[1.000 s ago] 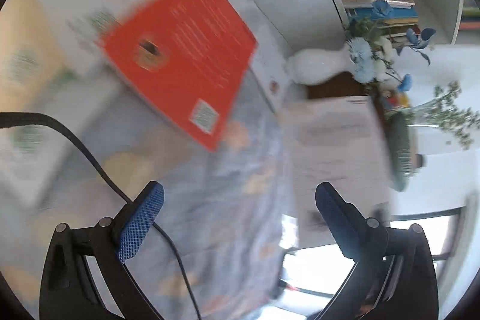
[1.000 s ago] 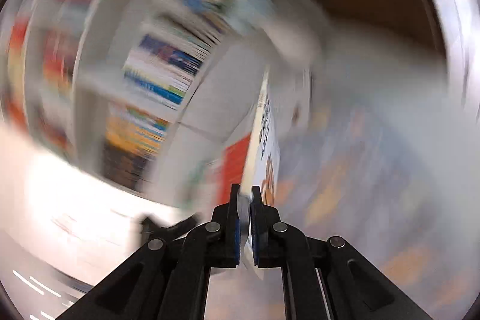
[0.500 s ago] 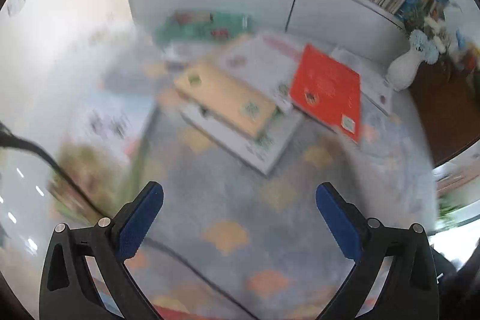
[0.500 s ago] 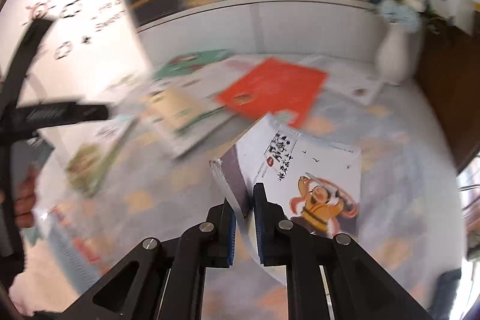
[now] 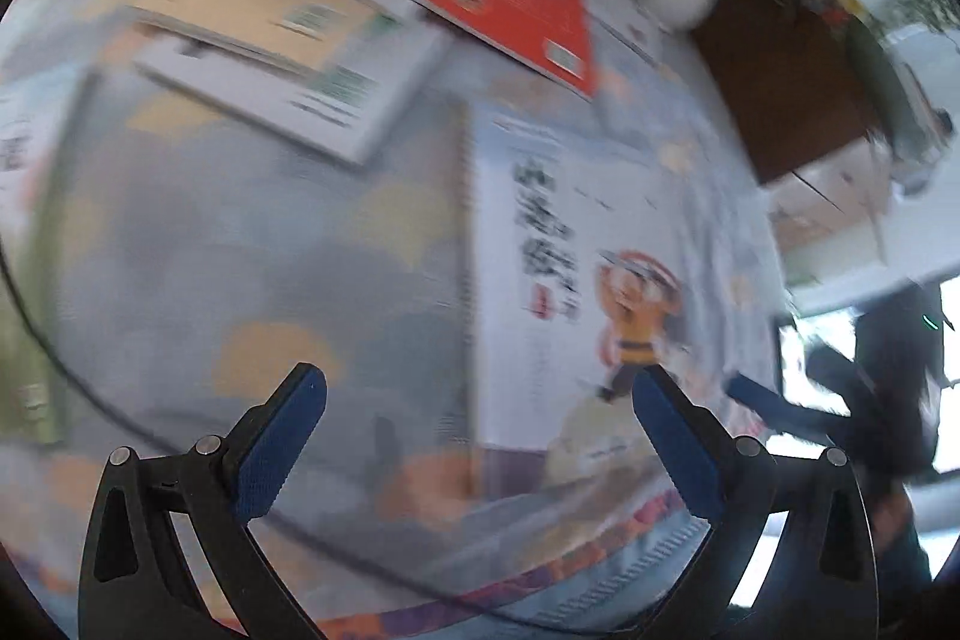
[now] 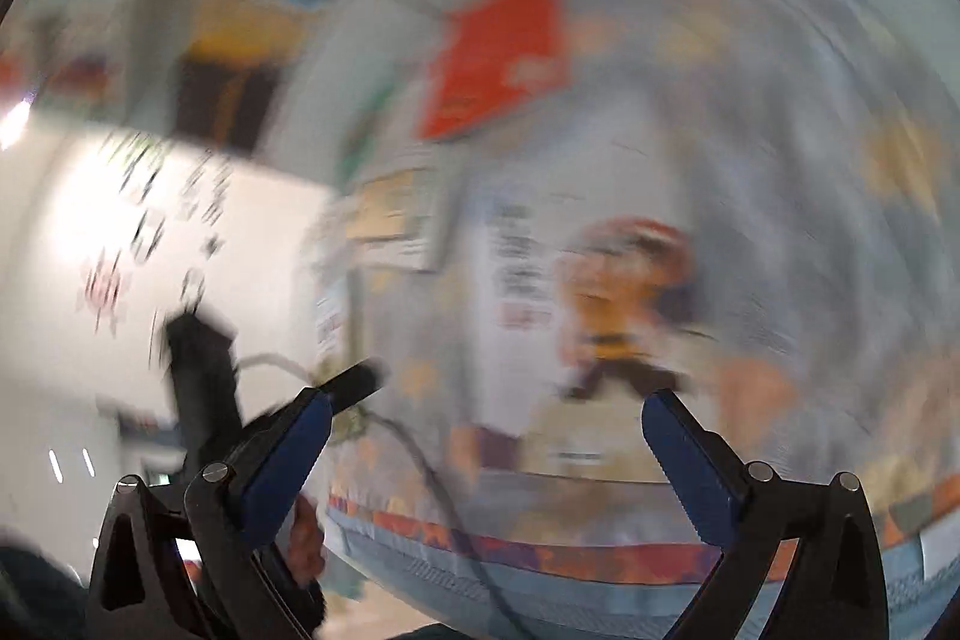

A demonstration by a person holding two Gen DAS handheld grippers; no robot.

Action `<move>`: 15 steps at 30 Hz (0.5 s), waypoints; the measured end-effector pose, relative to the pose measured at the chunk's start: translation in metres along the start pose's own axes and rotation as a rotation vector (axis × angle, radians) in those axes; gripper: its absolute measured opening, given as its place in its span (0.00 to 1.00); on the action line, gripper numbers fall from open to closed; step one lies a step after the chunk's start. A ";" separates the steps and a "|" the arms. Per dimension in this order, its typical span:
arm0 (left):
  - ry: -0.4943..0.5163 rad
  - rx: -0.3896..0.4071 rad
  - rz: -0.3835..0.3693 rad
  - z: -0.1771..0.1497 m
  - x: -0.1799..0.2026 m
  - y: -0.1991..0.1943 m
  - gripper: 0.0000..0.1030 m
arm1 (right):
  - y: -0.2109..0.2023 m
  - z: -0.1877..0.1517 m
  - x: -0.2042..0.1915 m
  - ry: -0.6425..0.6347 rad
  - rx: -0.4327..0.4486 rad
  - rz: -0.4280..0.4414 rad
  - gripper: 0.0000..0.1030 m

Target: Organize books

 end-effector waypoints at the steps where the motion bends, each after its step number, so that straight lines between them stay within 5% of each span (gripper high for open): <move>1: 0.025 -0.012 -0.006 -0.001 0.006 0.005 0.99 | -0.002 0.003 0.010 0.029 0.019 -0.011 1.00; 6: 0.051 -0.112 -0.138 -0.004 0.023 0.036 0.99 | 0.007 0.012 0.034 0.104 -0.010 -0.029 1.00; 9: 0.012 -0.115 -0.136 -0.001 0.026 0.044 0.99 | 0.023 0.013 0.037 0.112 -0.050 -0.103 1.00; 15: -0.018 -0.126 -0.157 0.000 0.028 0.049 0.99 | 0.022 0.011 0.033 0.169 0.022 -0.114 1.00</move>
Point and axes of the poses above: each gripper's, at about its wrist camera, not at the fingertips, and y roughly the way its jaws point, x to its right, z to its top, the point moved 2 cm from there along y, roughly the way its jaws point, and after that the axes turned 12 degrees about z, right-handed, at the moved point
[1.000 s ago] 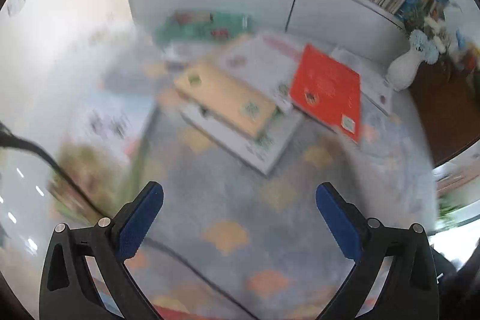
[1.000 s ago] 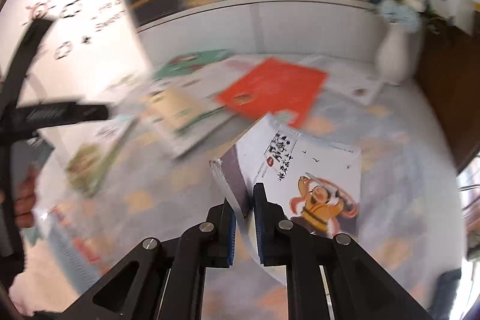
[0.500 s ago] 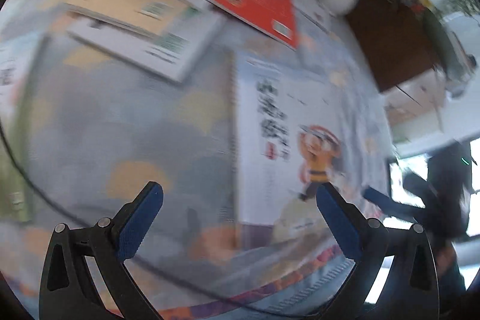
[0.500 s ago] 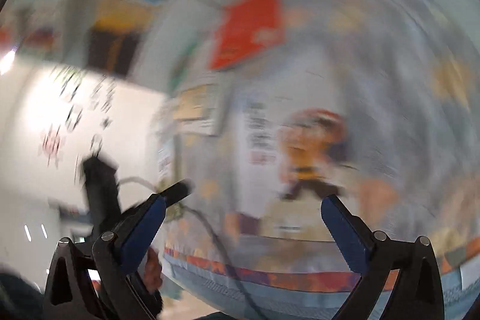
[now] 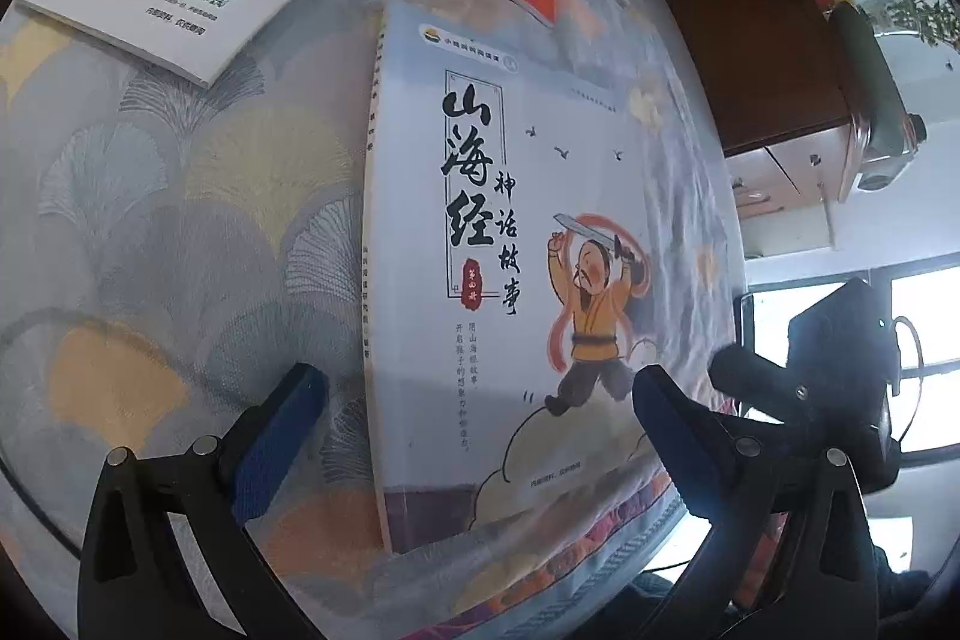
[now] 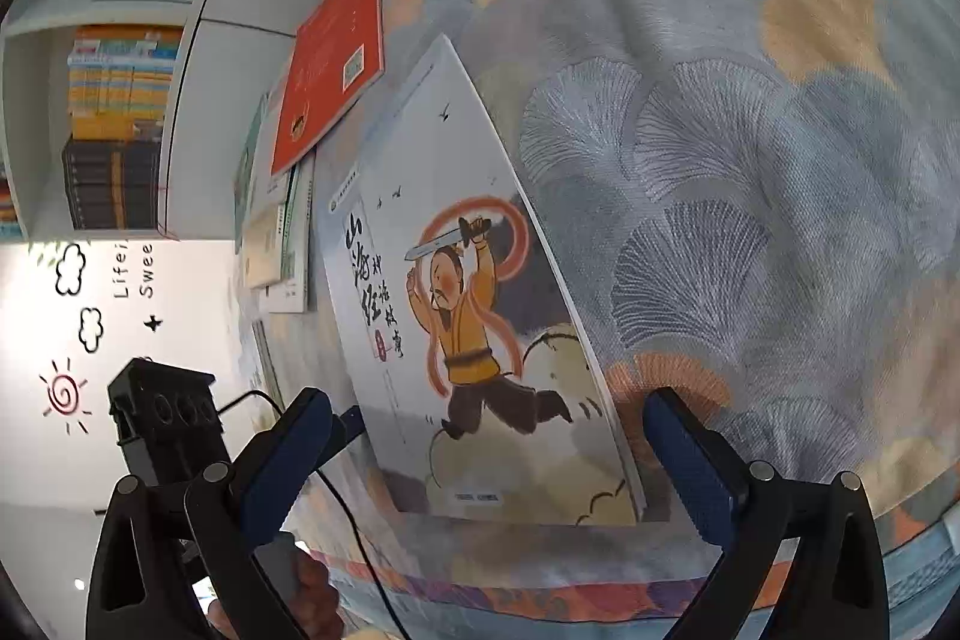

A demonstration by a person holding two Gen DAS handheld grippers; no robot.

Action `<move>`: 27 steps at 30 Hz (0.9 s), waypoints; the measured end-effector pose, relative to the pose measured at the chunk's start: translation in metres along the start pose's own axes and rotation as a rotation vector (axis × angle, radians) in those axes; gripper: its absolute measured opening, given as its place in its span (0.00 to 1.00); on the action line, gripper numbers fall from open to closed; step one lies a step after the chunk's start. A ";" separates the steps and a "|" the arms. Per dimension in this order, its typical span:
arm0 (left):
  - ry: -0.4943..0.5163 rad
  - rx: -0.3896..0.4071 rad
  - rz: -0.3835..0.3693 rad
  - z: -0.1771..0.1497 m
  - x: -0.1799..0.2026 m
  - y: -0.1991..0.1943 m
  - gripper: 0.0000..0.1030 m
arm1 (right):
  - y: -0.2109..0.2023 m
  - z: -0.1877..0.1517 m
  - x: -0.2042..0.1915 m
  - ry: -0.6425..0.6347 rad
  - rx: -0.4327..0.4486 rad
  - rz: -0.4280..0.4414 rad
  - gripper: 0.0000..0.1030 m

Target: Organize books

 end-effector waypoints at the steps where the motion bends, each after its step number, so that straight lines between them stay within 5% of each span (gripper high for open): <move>1: 0.016 -0.004 0.010 -0.002 0.001 0.000 0.99 | 0.001 0.000 0.001 0.004 -0.035 0.030 1.00; 6: 0.143 -0.013 0.112 -0.005 0.014 0.002 0.99 | 0.011 -0.007 0.007 0.062 -0.105 0.131 1.00; 11: 0.068 -0.008 -0.011 -0.004 -0.005 -0.005 0.99 | 0.013 -0.005 0.010 0.094 -0.102 0.167 1.00; 16: 0.208 -0.045 0.029 -0.013 0.004 -0.007 0.99 | 0.013 -0.005 0.030 0.326 -0.183 0.442 0.87; 17: 0.216 -0.046 0.011 -0.016 0.005 -0.006 0.99 | 0.013 -0.005 0.032 0.325 -0.172 0.436 0.87; 19: 0.210 -0.033 0.005 -0.019 0.004 -0.008 0.99 | 0.017 -0.006 0.032 0.248 -0.165 0.276 0.77; 23: 0.163 -0.034 -0.033 -0.017 -0.006 -0.011 0.99 | 0.024 -0.013 0.005 0.048 -0.173 0.133 0.78; 24: 0.154 -0.028 -0.044 -0.017 -0.009 -0.013 0.99 | 0.025 -0.016 -0.001 -0.004 -0.166 0.089 0.72; 25: 0.140 -0.029 -0.057 -0.017 -0.013 -0.015 0.99 | 0.024 -0.018 -0.003 -0.015 -0.144 0.078 0.43; 27: 0.083 -0.035 -0.105 -0.015 -0.020 -0.015 0.99 | 0.027 -0.017 0.007 0.025 -0.140 0.031 0.32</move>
Point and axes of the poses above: each gripper's, at about its wrist camera, not at the fingertips, and y roughly the way its jaws point, x to its right, z to its top, the point moved 2 cm from there along y, roughly the way its jaws point, and after that the axes turned 12 degrees about z, right-handed, at the moved point
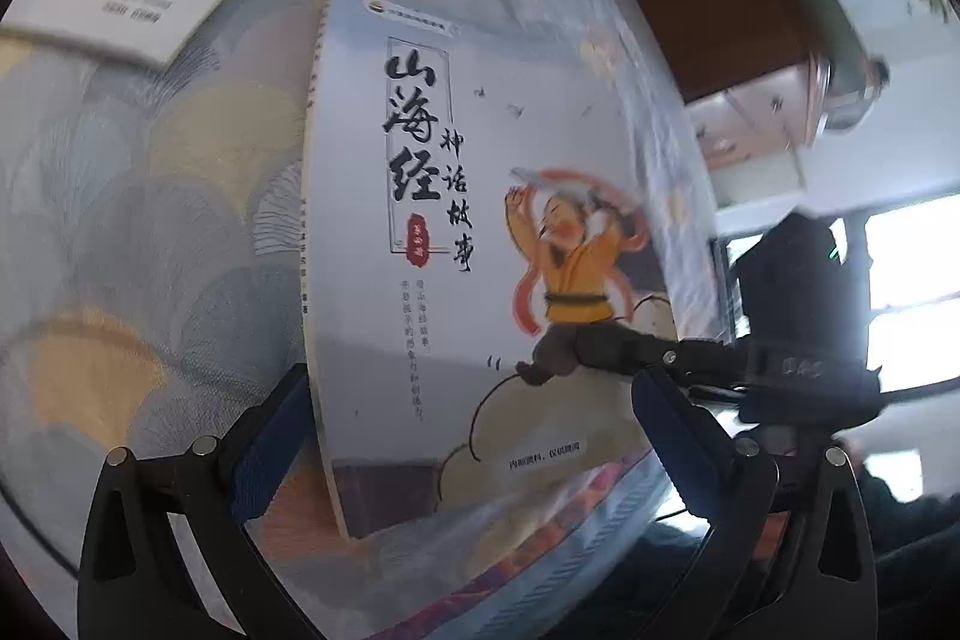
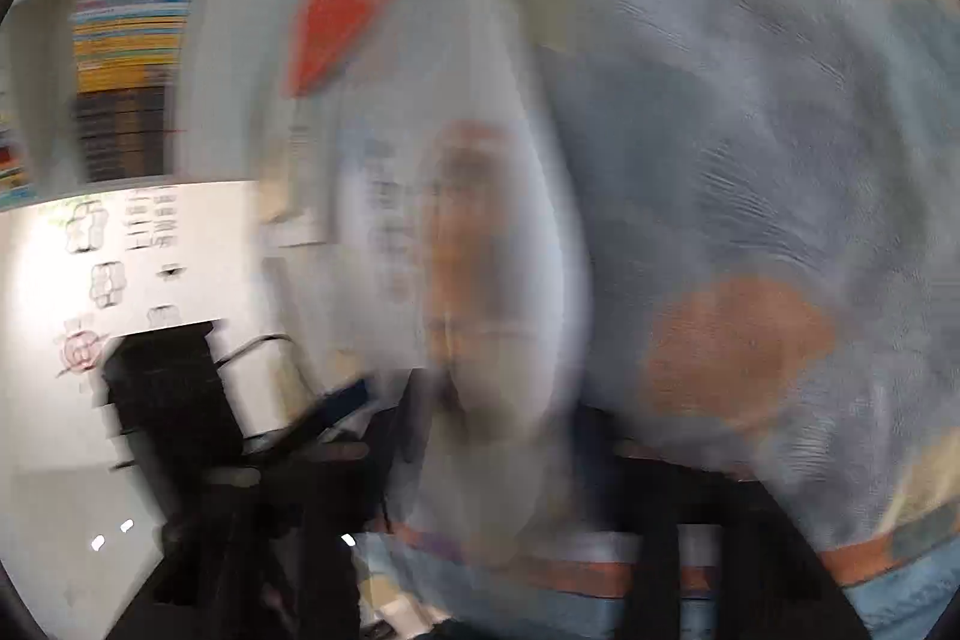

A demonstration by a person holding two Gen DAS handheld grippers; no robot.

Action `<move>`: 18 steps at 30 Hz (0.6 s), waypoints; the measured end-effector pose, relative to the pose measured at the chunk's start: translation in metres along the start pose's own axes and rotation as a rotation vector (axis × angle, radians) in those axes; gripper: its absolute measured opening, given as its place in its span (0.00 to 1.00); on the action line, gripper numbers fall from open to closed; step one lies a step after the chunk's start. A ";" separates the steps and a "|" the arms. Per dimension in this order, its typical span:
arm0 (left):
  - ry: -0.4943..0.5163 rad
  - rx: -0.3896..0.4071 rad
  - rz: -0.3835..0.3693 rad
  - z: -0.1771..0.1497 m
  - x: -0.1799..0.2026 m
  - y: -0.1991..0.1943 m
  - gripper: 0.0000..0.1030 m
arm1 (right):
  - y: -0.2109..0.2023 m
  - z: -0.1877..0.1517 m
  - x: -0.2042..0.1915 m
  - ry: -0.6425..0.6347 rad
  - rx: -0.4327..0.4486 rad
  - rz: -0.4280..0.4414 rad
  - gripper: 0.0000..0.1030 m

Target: Organize books

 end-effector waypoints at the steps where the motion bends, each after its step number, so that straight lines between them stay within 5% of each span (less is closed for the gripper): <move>1: -0.020 -0.002 -0.018 0.000 -0.003 0.000 0.99 | -0.001 0.000 0.005 0.017 0.006 0.011 0.30; 5: -0.099 -0.012 -0.080 0.002 -0.017 -0.005 0.99 | -0.002 -0.005 -0.005 -0.071 0.013 -0.073 0.28; 10: -0.097 -0.023 -0.064 -0.003 -0.021 -0.010 0.99 | -0.018 -0.010 -0.039 -0.217 0.113 -0.156 0.24; 18: -0.153 -0.021 -0.037 0.002 -0.012 -0.001 0.99 | -0.051 -0.012 -0.070 -0.297 0.203 -0.096 0.21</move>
Point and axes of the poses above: each gripper's, at about its wrist camera, not at the fingertips, and y roughly the way its jaws point, x to its right, z to its top, the point moved 2 cm from there along y, roughly the way its jaws point, and after that the axes turned 12 degrees about z, right-handed, at the moved point
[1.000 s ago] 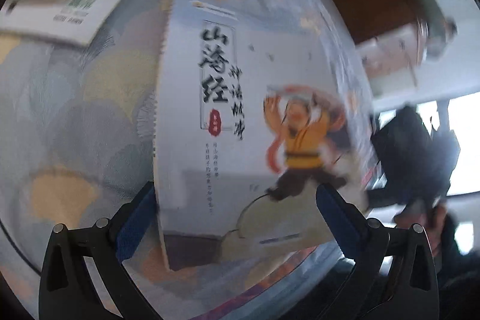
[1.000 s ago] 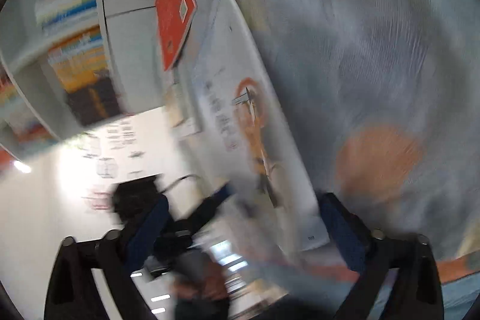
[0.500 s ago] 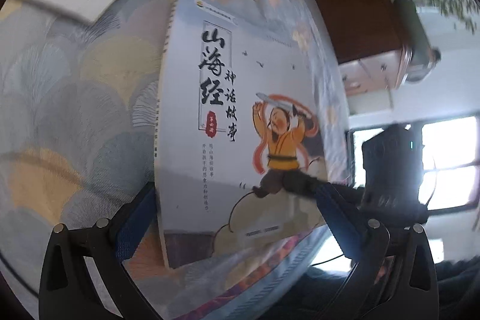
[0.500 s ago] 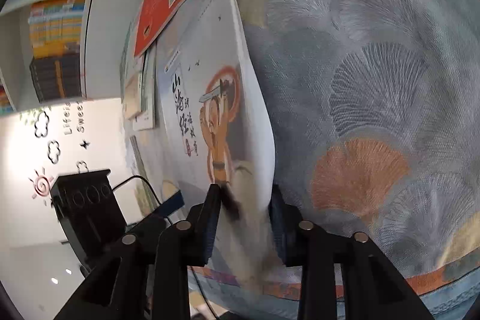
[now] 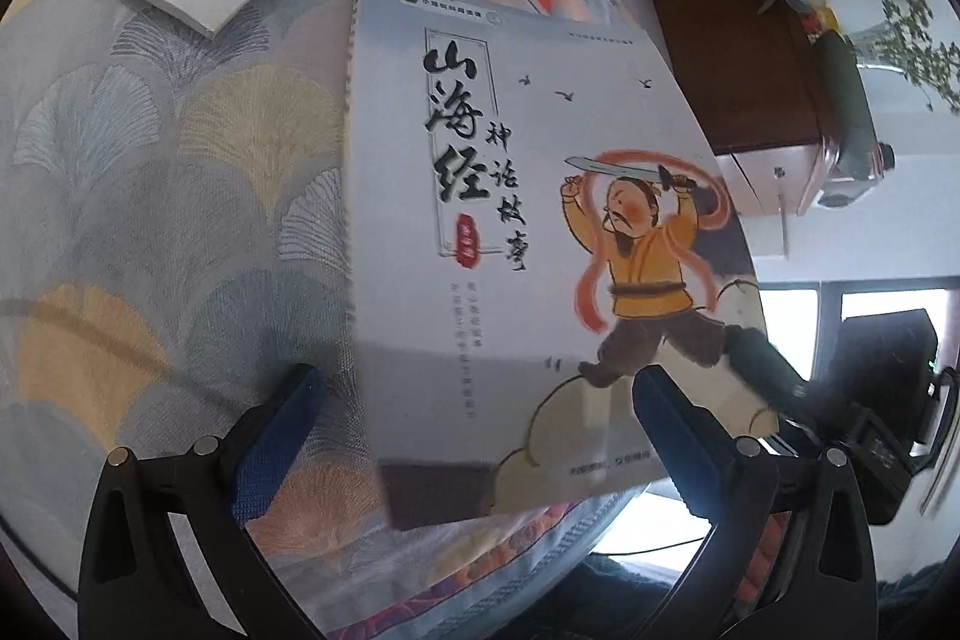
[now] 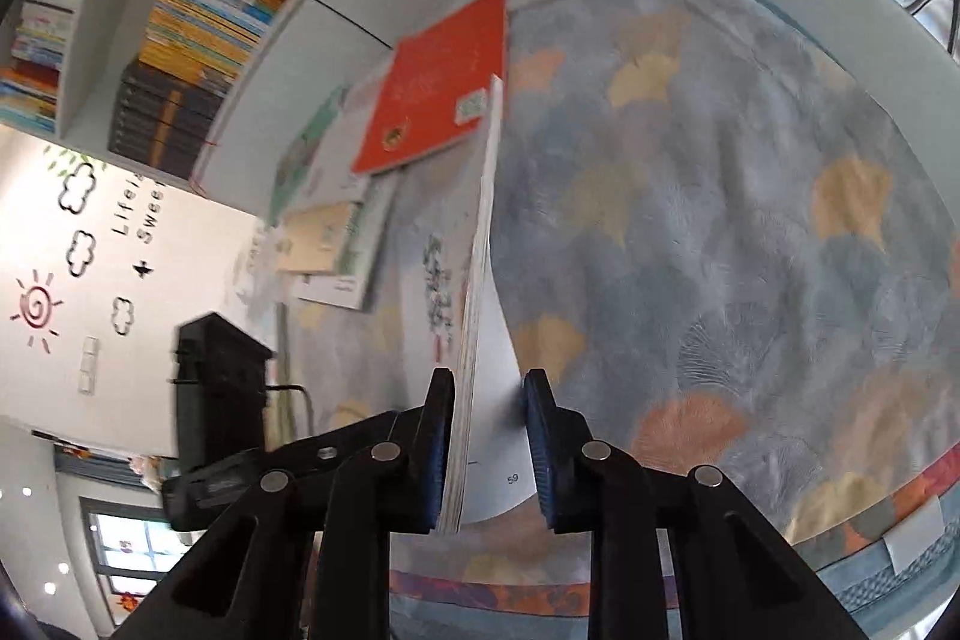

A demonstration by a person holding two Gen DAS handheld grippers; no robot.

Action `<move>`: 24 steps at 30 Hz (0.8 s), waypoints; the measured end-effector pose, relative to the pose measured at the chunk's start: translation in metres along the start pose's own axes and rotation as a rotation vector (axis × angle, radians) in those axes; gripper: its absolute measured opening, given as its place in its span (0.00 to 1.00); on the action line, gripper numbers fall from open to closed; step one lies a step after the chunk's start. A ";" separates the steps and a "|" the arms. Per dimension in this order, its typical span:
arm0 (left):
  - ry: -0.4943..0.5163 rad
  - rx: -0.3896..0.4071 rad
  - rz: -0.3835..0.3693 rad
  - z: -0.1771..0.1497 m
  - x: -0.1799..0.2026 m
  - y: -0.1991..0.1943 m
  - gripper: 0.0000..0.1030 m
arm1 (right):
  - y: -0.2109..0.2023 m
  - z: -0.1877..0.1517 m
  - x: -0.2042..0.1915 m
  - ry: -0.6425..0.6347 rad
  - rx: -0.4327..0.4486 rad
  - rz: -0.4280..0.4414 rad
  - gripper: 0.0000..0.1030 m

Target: Organize books

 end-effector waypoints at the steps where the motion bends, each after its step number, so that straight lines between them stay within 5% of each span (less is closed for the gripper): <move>1: 0.004 0.004 0.006 0.000 0.002 0.001 0.99 | -0.003 0.003 -0.002 0.000 0.003 0.016 0.17; 3: 0.012 0.015 0.013 -0.003 0.005 0.002 0.99 | -0.008 0.003 -0.009 -0.002 0.011 0.062 0.04; 9: -0.058 0.040 -0.051 -0.002 -0.004 0.000 0.99 | -0.005 0.004 -0.025 -0.015 0.001 0.116 0.04; 24: -0.159 0.086 -0.167 -0.007 -0.024 -0.005 0.99 | -0.012 0.014 -0.010 0.337 0.001 0.379 0.05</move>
Point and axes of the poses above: each gripper's, at about its wrist camera, not at the fingertips, and y roughly the way its jaws point, x to its right, z to its top, the point moved 2 cm from there along y, roughly the way its jaws point, and after that the axes turned 12 degrees about z, right-handed, at the moved point
